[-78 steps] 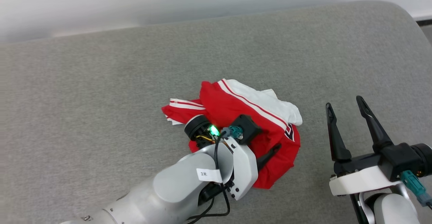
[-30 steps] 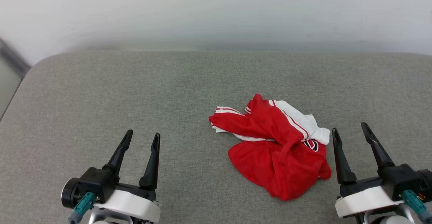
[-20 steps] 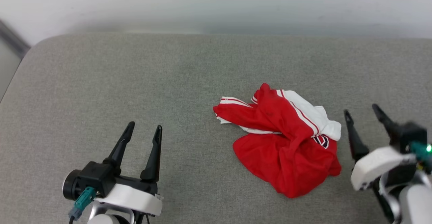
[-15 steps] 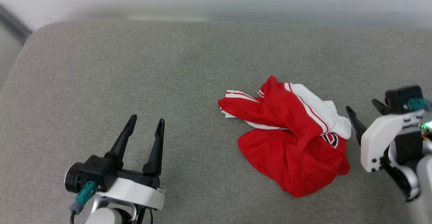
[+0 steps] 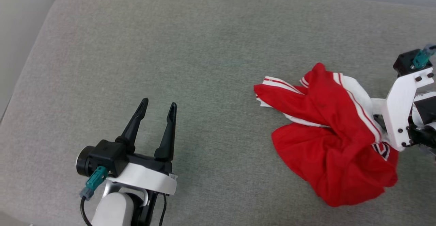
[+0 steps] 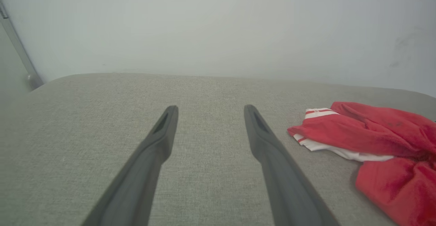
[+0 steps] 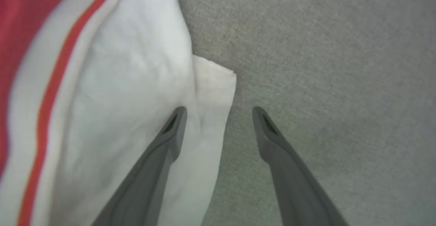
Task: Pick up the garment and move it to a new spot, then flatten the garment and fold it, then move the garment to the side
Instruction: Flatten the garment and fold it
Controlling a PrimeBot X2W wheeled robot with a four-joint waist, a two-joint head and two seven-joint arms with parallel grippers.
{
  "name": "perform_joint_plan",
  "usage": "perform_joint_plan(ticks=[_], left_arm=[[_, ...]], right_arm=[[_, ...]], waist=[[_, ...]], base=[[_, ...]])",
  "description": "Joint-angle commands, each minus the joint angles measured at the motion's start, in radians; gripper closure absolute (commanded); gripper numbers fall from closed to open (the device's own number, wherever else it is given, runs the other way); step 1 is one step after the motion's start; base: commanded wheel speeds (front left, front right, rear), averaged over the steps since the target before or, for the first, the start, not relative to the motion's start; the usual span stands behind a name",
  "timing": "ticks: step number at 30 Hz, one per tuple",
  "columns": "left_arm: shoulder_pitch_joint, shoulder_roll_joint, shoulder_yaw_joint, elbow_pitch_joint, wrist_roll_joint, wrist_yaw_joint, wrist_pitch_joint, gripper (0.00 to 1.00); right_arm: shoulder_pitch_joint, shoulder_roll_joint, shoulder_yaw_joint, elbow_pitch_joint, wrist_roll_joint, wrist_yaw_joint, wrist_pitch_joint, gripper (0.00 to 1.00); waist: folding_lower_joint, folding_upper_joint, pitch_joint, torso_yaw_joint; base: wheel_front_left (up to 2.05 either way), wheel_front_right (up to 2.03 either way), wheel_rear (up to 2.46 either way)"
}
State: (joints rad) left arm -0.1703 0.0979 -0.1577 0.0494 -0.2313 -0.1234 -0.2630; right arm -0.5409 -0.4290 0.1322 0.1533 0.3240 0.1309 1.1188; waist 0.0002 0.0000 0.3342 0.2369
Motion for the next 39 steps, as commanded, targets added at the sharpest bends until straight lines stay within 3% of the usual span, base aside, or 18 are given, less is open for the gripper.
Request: perform_joint_plan(ticks=[1, 10, 11, 12, 19, 29, 34, 35, 36, 39], left_arm=[[-0.011, -0.003, 0.001, -0.001, 0.005, -0.004, -0.003, 0.00], [-0.023, -0.021, 0.006, 0.000, 0.009, -0.006, -0.003, 0.00], [-0.022, -0.022, 0.007, 0.001, 0.011, -0.007, -0.003, 0.00], [-0.022, -0.022, 0.006, 0.002, 0.013, -0.007, -0.003, 0.00], [-0.022, -0.008, 0.003, 0.004, 0.017, -0.007, -0.003, 0.00], [-0.012, 0.001, 0.006, 0.000, 0.015, -0.007, -0.003, 0.00], [-0.007, 0.006, 0.013, 0.003, 0.015, -0.007, -0.003, 0.00], [-0.006, 0.006, 0.013, 0.003, 0.015, -0.008, -0.003, 0.00], [-0.006, 0.006, 0.014, 0.004, 0.015, -0.008, -0.003, 0.00], [-0.005, 0.007, 0.015, 0.006, 0.014, -0.008, -0.003, 0.00]], right_arm=[[-0.009, -0.008, 0.004, 0.008, -0.009, 0.000, 0.002, 0.00], [0.067, -0.011, 0.049, 0.139, 0.005, 0.000, -0.025, 0.00], [0.076, -0.013, 0.055, 0.146, 0.008, 0.000, -0.034, 0.59], [0.081, -0.017, 0.058, 0.151, 0.012, 0.000, -0.046, 1.00], [0.041, -0.086, -0.002, 0.162, -0.013, -0.001, -0.145, 1.00], [0.070, -0.134, -0.207, 0.216, -0.114, -0.001, -0.237, 1.00], [0.115, -0.096, -0.298, 0.253, -0.194, 0.000, -0.284, 1.00], [0.118, -0.082, -0.307, 0.250, -0.201, 0.000, -0.308, 0.85], [0.117, -0.069, -0.316, 0.249, -0.205, 0.000, -0.330, 0.00], [0.113, -0.023, -0.317, 0.226, -0.209, 0.000, -0.442, 0.00]], waist=[[-0.0002, 0.0000, 0.023, 0.026], [-0.0002, 0.0000, 0.047, 0.057], [-0.0002, 0.0000, 0.047, 0.056], [-0.0002, 0.0000, 0.048, 0.054], [-0.0002, 0.0000, 0.026, 0.015], [-0.0002, 0.0000, -0.003, -0.032], [-0.0002, 0.0000, -0.017, -0.049], [-0.0002, 0.0000, -0.021, -0.053], [-0.0002, 0.0000, -0.025, -0.058], [-0.0002, 0.0000, -0.042, -0.075]], base=[[0.00, 0.00, 0.00], [0.00, 0.00, 0.00], [0.00, 0.00, 0.00], [0.00, 0.00, 0.00], [0.00, 0.00, 0.00], [0.00, 0.00, 0.00], [0.00, 0.00, 0.00], [0.00, 0.00, 0.00], [0.00, 0.00, 0.00], [0.00, 0.00, 0.00]])
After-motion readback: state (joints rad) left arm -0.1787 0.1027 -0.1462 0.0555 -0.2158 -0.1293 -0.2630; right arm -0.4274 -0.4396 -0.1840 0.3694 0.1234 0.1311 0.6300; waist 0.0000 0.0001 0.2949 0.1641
